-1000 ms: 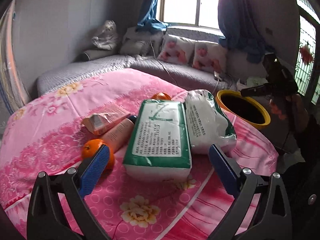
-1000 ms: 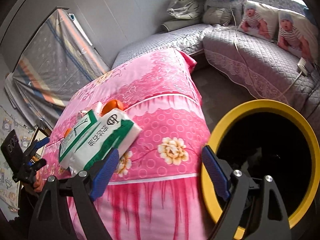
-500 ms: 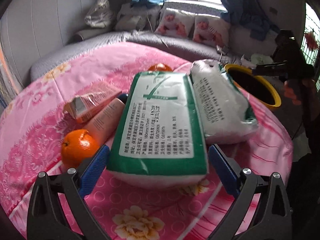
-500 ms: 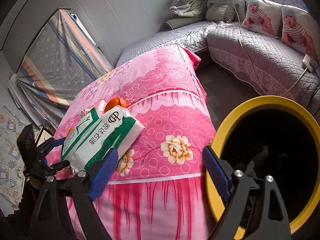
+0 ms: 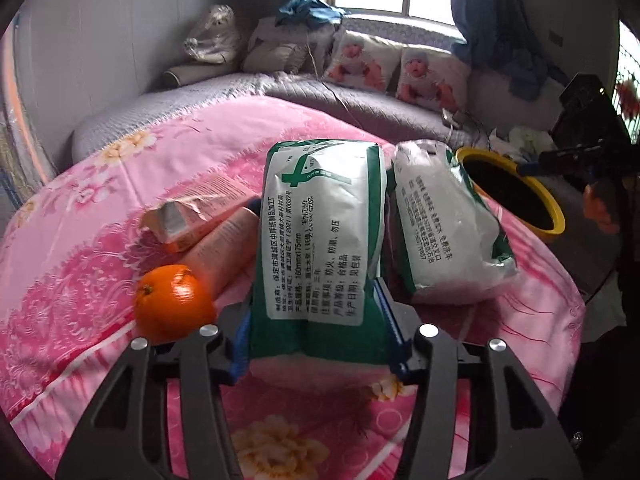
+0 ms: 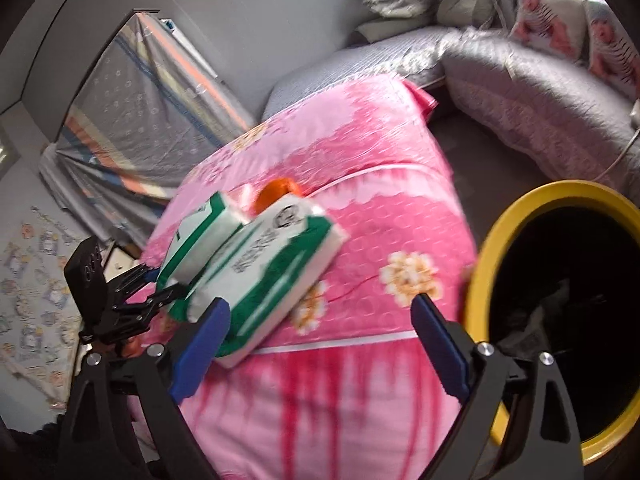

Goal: Collect trash
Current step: 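Move back to the bed and grasp the white-green wipes pack with the left gripper, then grasp the second white-green printed pack with the right gripper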

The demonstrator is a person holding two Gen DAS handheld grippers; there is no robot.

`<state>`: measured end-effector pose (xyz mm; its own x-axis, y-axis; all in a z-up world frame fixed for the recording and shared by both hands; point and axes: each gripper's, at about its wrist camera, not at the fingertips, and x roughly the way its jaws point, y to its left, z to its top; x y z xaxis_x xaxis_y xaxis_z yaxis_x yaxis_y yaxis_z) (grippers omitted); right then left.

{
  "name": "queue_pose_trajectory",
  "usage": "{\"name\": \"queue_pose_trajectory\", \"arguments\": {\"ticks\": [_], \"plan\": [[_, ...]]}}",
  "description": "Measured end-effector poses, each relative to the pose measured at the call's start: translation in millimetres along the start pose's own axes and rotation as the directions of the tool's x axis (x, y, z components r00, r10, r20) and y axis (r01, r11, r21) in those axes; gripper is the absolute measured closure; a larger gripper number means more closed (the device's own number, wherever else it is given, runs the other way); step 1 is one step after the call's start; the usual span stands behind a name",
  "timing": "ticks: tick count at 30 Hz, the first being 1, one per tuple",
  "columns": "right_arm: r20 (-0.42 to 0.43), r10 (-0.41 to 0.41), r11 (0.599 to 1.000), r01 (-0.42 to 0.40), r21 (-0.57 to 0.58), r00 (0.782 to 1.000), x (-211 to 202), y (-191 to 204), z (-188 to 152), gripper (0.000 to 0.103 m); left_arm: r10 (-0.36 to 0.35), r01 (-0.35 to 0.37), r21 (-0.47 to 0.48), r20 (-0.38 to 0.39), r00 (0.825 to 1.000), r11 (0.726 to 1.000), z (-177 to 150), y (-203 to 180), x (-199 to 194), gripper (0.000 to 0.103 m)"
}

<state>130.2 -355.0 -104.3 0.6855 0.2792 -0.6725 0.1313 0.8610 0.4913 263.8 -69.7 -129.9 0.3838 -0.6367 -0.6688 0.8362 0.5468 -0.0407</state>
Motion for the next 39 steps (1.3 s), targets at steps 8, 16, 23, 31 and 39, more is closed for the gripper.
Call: {"name": "queue_pose_trajectory", "arguments": {"ticks": [8,16,23,31,39], "plan": [[-0.122,0.034,0.998,-0.026,0.065,0.992,36,22,14,0.008,0.03,-0.024,-0.064,0.088,0.996,0.998,-5,7,-40,0.055],[-0.211,-0.034,0.996,0.05,0.072,0.977,78,36,31,0.008,0.026,-0.011,-0.083,0.184,0.983,0.997,-18,-3,-81,0.054],[-0.253,-0.17,0.985,0.156,-0.074,0.952,118,72,42,0.008,0.049,-0.027,-0.102,0.226,0.973,0.994,-24,-6,-100,0.053],[-0.265,-0.327,0.928,0.255,-0.272,0.907,173,113,48,0.008,0.101,-0.054,-0.191,0.247,0.964,0.98,-33,5,-113,0.052],[-0.216,-0.383,0.866,0.268,-0.421,0.898,187,133,33,0.032,0.168,-0.111,-0.233,0.241,0.956,0.966,-38,4,-124,0.052]]}}
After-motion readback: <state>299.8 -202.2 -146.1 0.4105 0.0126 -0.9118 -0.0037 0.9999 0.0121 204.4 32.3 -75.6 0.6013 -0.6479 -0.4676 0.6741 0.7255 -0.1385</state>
